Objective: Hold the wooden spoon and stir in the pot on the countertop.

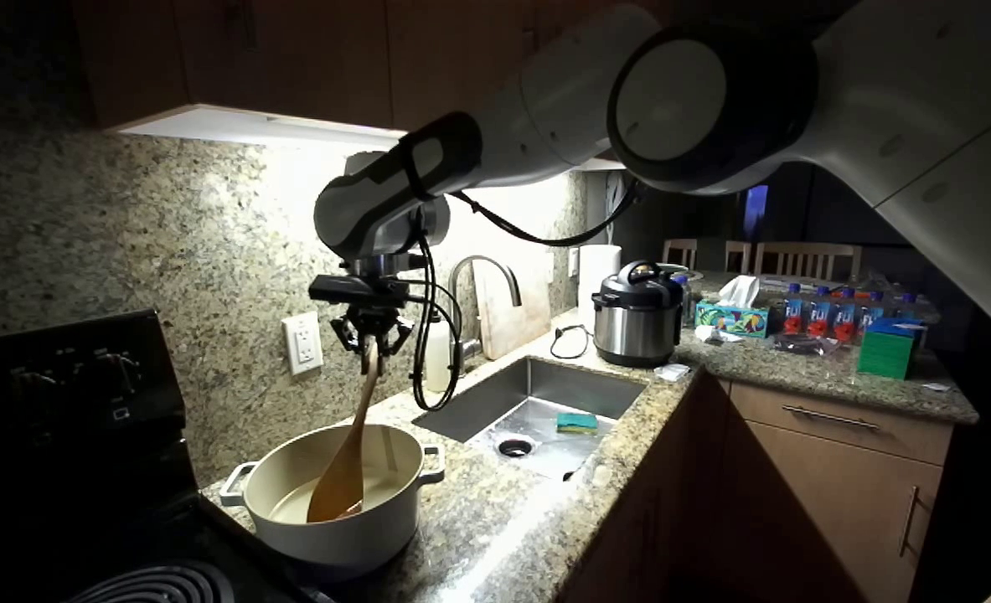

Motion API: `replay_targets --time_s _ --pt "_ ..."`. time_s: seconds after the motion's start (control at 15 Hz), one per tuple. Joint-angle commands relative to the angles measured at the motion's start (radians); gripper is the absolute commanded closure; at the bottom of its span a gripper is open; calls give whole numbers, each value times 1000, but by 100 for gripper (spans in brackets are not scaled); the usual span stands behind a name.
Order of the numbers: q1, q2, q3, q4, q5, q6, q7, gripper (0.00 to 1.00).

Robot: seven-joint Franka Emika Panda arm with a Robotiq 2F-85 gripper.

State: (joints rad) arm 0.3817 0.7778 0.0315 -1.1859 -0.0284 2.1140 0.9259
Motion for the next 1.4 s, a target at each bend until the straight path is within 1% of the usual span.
replay_targets --time_s 0.0,0.13,0.33,0.67,0.8,1.0,1.33 --pt "-32 -29 55 -45 39 -66 -122 94" --pt "-34 -14 72 -27 45 -120 -170 94" --pt "-21 8 71 19 46 -177 -219 94" --pt "-6 58 66 137 41 -250 -240 94" --pt "-2 74 56 171 37 -253 -222 94" --pt "-18 84 66 185 37 -237 -214 94" --pt "-55 58 69 162 59 -181 -199 94"
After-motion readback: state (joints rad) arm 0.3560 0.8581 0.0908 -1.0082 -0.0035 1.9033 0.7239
